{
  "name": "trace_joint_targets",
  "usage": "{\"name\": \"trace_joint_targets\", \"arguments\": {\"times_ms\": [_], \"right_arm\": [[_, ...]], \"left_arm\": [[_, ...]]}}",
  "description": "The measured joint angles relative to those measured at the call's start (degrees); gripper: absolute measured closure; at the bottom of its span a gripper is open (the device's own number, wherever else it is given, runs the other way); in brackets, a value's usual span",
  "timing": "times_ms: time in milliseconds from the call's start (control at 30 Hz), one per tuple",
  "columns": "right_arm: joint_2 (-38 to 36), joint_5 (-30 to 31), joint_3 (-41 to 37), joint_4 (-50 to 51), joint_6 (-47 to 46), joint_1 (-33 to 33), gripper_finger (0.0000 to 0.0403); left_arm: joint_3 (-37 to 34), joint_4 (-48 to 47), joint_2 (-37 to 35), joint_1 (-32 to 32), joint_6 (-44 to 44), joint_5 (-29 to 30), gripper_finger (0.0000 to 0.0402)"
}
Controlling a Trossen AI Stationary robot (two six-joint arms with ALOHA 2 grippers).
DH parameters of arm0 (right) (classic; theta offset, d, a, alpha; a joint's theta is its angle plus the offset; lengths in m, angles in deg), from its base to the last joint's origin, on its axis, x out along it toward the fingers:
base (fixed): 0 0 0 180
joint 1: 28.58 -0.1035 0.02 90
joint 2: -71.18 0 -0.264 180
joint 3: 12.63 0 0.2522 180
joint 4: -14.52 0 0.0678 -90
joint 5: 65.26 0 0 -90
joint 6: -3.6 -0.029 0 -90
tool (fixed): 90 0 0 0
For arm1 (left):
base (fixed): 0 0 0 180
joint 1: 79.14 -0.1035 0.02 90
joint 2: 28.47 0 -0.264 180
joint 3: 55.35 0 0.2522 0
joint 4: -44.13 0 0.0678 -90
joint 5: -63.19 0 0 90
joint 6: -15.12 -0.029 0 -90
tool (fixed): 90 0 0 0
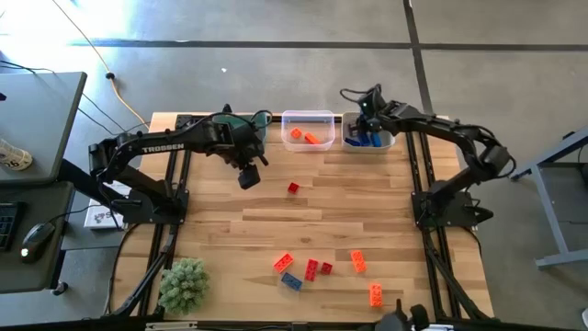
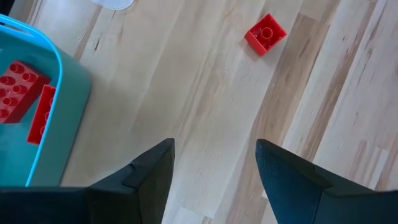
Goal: Sort & place blocks by color
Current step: Put the blue game piece into the white bin, then put the orange game piece into the transparent bin
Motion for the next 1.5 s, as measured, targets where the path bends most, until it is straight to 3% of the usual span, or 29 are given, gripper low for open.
{"name": "trace_joint_targets", "arguments": {"times_ms": [267, 533, 733, 967, 1133, 1333, 1500], "right_arm": [[4.21, -2.19, 0.00, 3.05, -2.79, 0.61, 0.0280], [4.35, -3.21, 0.04, 3.08, -4.71, 0.59, 0.0213], [4.35, -8.92, 1.74, 4.60, -4.93, 0.59, 0.0177], [4.33, -8.95, 9.41, 12.53, -4.43, -1.89, 0.0175], [4.32, -4.62, 16.32, 18.79, -2.58, -5.04, 0.0175], [4.27, -0.74, 25.57, 26.36, -1.59, -7.70, 0.0174], [4.24, 0.11, 30.73, 29.17, -1.09, -9.12, 0.0174]], "left_arm": [[0.00, 1.27, 0.00, 0.49, -0.45, -0.46, 0.0188], [0.00, 1.53, 0.00, 0.51, -0.46, -1.78, 0.0188], [0.00, 1.68, 0.00, 0.51, -0.46, -1.50, 0.0188], [0.00, 2.08, 0.00, 0.51, 0.27, 1.62, 0.0175], [0.00, 2.01, 0.00, 0.51, 6.96, 2.57, 0.0152], [0.00, 2.87, 0.00, 0.98, 14.74, -3.14, 0.0143], [0.02, 3.85, 0.00, 3.97, 22.10, -3.57, 0.0142]]}}
